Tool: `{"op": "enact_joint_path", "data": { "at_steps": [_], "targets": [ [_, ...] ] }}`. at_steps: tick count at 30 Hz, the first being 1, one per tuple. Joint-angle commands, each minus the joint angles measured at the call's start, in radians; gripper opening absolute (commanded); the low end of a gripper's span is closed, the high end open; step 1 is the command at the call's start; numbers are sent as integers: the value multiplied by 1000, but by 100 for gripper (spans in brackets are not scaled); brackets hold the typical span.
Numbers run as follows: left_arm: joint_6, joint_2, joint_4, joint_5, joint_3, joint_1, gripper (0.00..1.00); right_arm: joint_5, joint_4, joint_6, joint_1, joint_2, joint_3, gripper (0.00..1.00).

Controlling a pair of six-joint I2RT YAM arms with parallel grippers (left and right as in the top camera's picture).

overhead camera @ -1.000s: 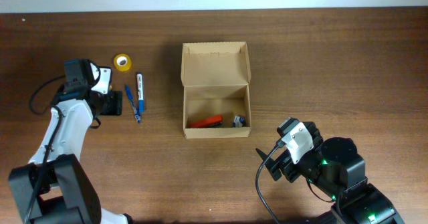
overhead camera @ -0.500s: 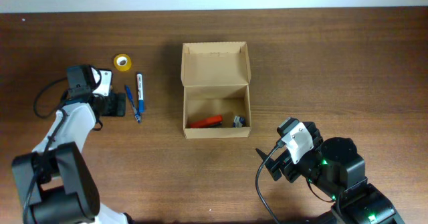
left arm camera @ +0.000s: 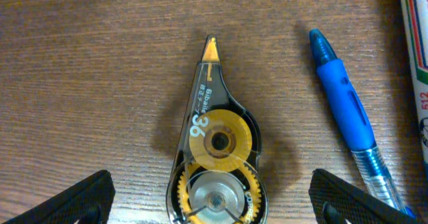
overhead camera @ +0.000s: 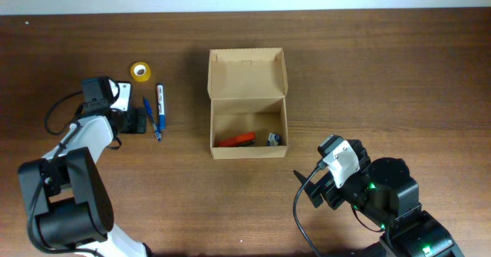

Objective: Pack container
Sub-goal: 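Lower the left gripper and close it on the yellow correction tape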

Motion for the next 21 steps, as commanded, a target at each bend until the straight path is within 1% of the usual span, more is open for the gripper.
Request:
{"op": "enact_joint_path", "data": {
  "at_steps": [1,5,12,13,15,18,21],
  "targets": [
    [-18,18,16,19,-6,2,92,10,3,-4,8,1,-4,99],
    [-21,36,22,19,-6,2,89,10,3,-4,8,1,-4,99],
    [-57,57,46,39,-6,2,89,10,3,-4,8,1,-4,99],
    [-60,57,48,38,-6,2,83,10,3,-4,8,1,-4,99],
    [-60,58,47,38,-6,2,75,10,3,-4,8,1,-4,99],
    [-87,68,45,39,-6,2,67,10,3,-4,8,1,-4,99],
    [-97,77,43,58,-6,2,63,10,3,-4,8,1,-4,99]
  ]
}}
